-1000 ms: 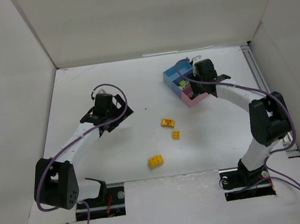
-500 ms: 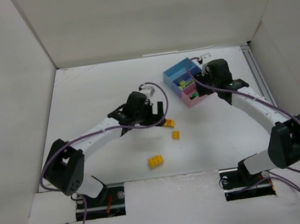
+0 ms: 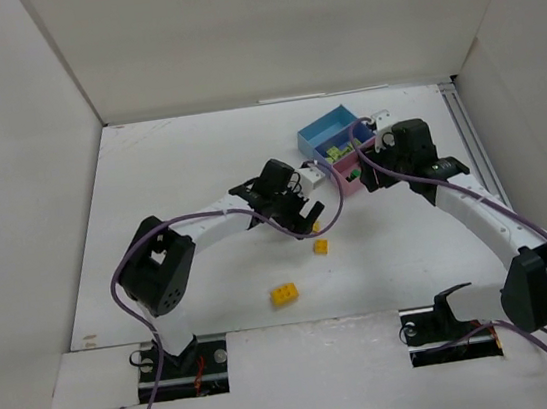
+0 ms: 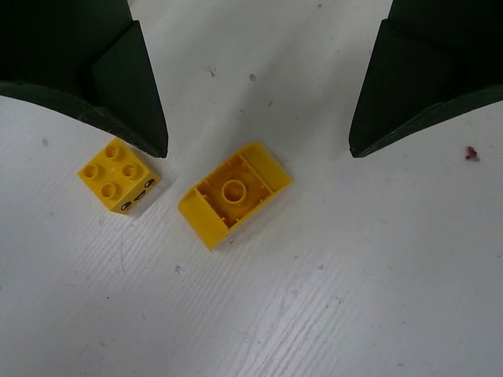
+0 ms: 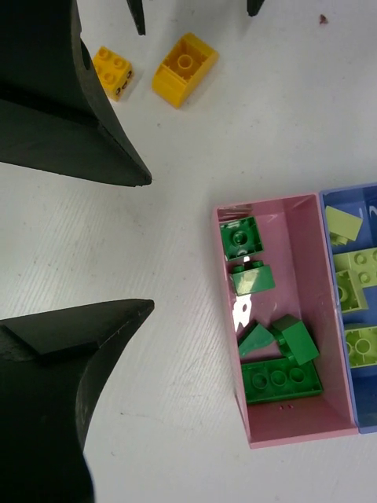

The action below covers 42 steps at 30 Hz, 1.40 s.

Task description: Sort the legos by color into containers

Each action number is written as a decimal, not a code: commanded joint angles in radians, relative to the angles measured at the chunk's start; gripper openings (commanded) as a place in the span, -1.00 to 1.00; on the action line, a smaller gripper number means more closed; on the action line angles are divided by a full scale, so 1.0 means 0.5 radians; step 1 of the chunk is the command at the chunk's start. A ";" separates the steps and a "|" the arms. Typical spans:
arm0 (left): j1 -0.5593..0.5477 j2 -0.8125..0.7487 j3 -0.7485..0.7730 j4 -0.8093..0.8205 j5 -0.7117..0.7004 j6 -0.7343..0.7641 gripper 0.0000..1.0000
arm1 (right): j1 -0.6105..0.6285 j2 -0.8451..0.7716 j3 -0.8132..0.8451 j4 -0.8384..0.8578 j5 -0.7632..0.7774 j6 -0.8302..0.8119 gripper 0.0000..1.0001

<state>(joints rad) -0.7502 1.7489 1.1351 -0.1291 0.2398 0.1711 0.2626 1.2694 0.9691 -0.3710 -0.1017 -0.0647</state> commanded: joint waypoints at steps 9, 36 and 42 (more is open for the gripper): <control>0.003 0.076 0.025 -0.076 0.107 0.548 1.00 | -0.050 -0.035 0.031 -0.096 -0.054 -0.076 0.29; -0.089 0.457 0.304 -0.208 0.051 0.725 0.29 | -0.108 -0.051 0.013 -0.114 -0.128 -0.095 0.29; -0.043 0.439 0.304 -0.187 0.063 0.655 -0.07 | -0.108 -0.051 0.013 -0.114 -0.128 -0.095 0.29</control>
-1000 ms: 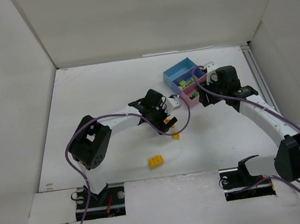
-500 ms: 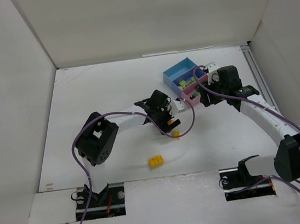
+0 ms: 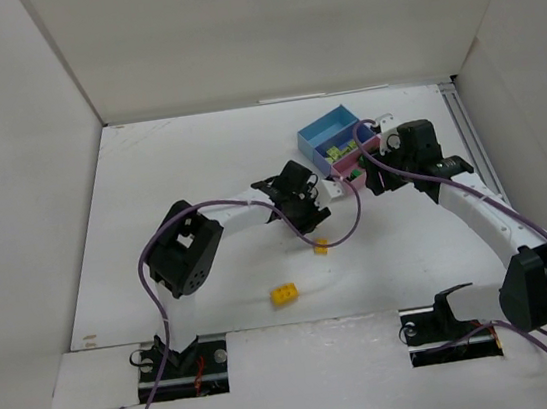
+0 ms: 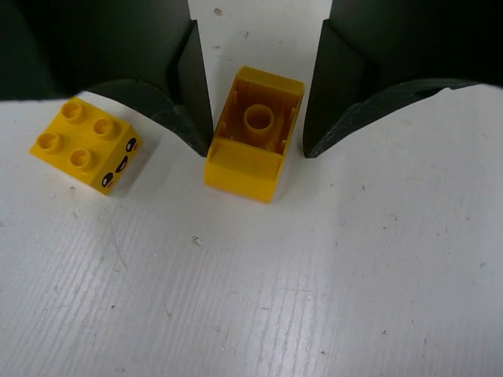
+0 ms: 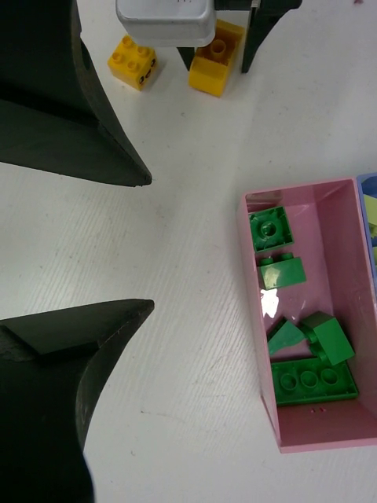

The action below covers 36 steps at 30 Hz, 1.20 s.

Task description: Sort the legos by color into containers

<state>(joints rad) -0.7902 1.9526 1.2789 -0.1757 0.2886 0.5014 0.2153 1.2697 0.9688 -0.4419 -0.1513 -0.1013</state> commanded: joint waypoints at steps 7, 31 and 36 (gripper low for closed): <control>0.074 -0.027 0.016 -0.029 -0.053 -0.089 -0.31 | -0.032 -0.033 0.014 0.028 -0.029 -0.021 0.29; 0.405 0.301 1.197 0.575 -0.218 -0.711 -0.37 | -0.323 -0.162 0.014 0.102 -0.173 -0.003 0.29; 0.405 0.491 1.427 0.688 -0.114 -0.751 -0.28 | -0.363 -0.144 0.014 0.123 -0.173 -0.003 0.29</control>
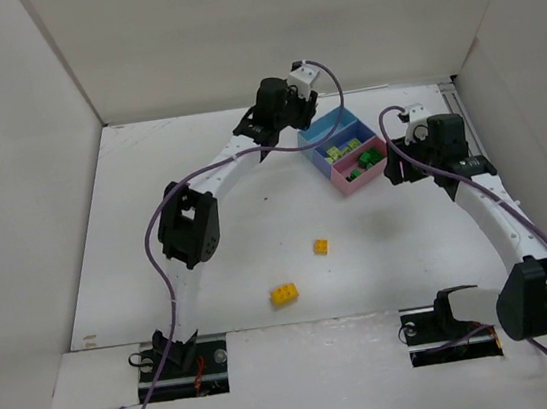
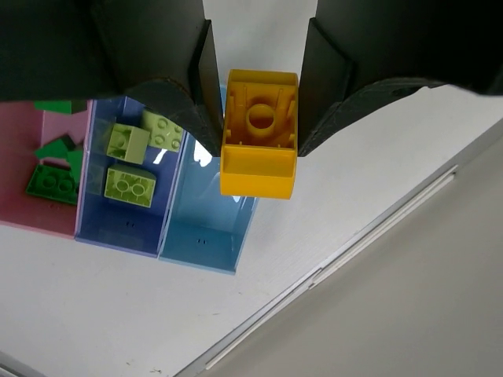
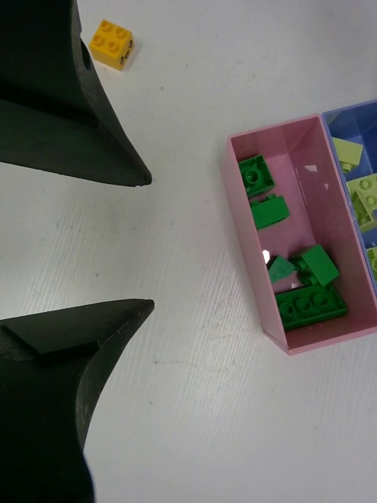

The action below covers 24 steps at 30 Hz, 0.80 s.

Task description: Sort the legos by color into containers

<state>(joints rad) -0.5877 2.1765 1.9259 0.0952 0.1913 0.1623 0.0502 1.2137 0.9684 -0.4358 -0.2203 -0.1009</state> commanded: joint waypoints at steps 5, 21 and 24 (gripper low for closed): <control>0.000 0.233 0.314 0.322 0.127 -0.156 -0.28 | -0.076 0.005 0.014 0.129 -0.035 -0.004 0.29; 0.019 0.332 0.395 0.224 0.173 -0.254 0.56 | -0.143 0.079 -0.004 0.190 -0.213 -0.050 0.29; 0.040 0.124 0.247 0.270 0.130 -0.279 1.00 | -0.143 0.024 -0.025 0.209 -0.250 -0.068 0.29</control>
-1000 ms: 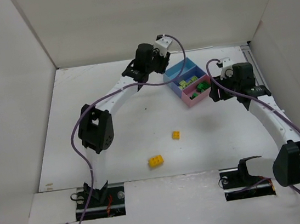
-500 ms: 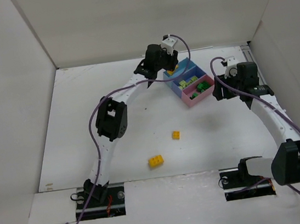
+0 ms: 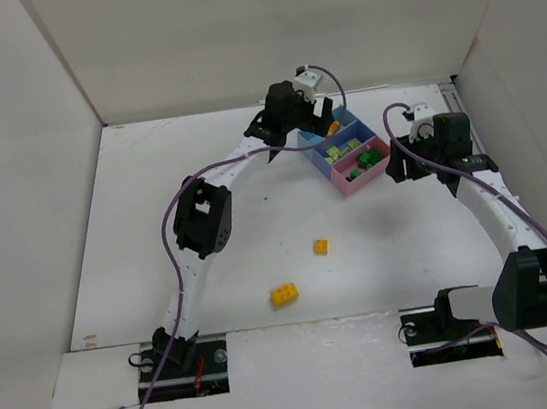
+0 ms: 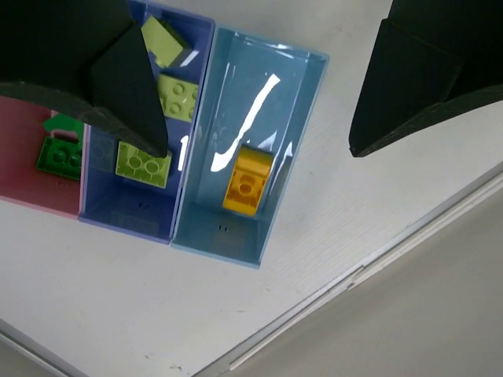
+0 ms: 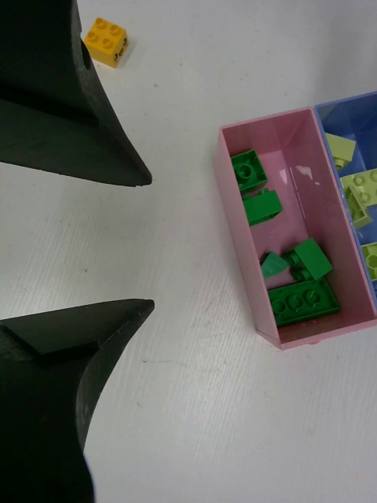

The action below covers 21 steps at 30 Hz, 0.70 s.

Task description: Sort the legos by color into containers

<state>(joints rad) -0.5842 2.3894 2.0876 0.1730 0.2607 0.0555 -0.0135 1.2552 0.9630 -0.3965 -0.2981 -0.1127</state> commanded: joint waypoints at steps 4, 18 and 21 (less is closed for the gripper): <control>0.052 -0.633 -0.373 0.114 -0.028 -0.065 1.00 | 0.342 -0.127 -0.033 0.109 0.234 -0.063 0.34; 0.390 -1.502 -1.450 -0.143 -0.008 -0.740 1.00 | 1.572 0.220 -0.137 0.287 0.774 0.461 0.45; 0.273 -1.768 -1.781 -0.248 -0.394 -0.804 1.00 | 1.699 0.391 -0.119 0.311 0.884 0.550 0.45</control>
<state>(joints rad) -0.3782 1.6115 1.2881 0.1280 0.2386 -0.2764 0.7898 1.4071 0.8982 -0.3012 0.0391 0.0731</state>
